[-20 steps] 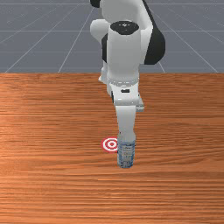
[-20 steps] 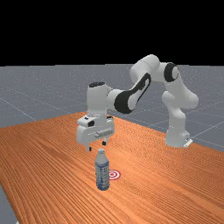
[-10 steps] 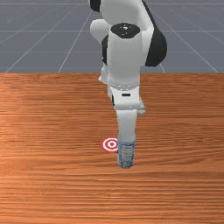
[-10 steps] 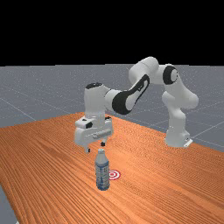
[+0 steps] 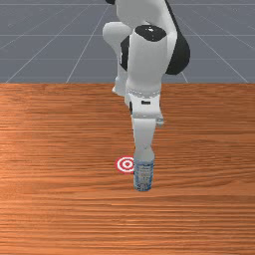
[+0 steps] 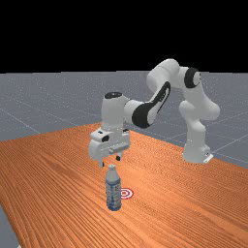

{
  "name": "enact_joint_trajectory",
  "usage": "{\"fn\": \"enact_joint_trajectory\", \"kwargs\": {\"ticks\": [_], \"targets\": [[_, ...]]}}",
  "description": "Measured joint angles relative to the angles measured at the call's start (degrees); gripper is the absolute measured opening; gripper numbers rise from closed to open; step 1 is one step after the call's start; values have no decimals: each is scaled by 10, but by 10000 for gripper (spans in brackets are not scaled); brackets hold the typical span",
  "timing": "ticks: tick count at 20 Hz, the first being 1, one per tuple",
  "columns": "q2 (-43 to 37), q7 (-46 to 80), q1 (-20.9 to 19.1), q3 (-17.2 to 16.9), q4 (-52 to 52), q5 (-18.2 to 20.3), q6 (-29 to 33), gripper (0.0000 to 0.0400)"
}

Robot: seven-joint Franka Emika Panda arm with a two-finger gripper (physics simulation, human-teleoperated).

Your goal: Pick up the bottle and put it on the marker

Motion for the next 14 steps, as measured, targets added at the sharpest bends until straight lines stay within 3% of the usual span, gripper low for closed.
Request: {"fn": "enact_joint_trajectory", "kwargs": {"ticks": [1, 7, 9, 11, 14], "targets": [[-2, -81, -24, 31, -4, 31, 8, 400], [23, -26, -5, 27, 32, 35, -28, 400], [26, -26, -5, 27, 26, 35, -17, 400], [2, -23, -4, 26, -23, 32, 44, 400], [-13, -22, -4, 25, -34, 31, 51, 400]]}}
